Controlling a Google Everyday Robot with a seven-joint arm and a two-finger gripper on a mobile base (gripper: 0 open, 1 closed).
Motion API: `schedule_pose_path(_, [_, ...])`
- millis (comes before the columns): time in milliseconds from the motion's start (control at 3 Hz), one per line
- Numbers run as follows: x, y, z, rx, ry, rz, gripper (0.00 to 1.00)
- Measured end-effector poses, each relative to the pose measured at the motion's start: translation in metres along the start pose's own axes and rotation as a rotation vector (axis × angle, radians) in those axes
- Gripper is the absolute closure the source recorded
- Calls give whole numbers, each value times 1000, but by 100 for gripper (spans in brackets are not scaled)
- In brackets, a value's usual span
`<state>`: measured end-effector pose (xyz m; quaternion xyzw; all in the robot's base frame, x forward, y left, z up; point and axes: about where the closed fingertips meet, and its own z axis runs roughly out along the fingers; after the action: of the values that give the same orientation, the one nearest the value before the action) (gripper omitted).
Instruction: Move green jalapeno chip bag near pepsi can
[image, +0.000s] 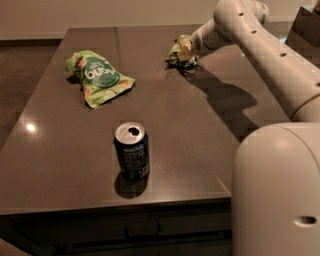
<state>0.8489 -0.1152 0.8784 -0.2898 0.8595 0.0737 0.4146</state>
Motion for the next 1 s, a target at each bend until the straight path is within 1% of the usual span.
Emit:
schedule_pose_path(333, [2,15,-27,-26,-9,-49,99])
schedule_pose_path(667, [11,30,-64,-60,-9,-102,100])
schedule_pose_path(1000, [31,46,-117,-115,-14,-164,100])
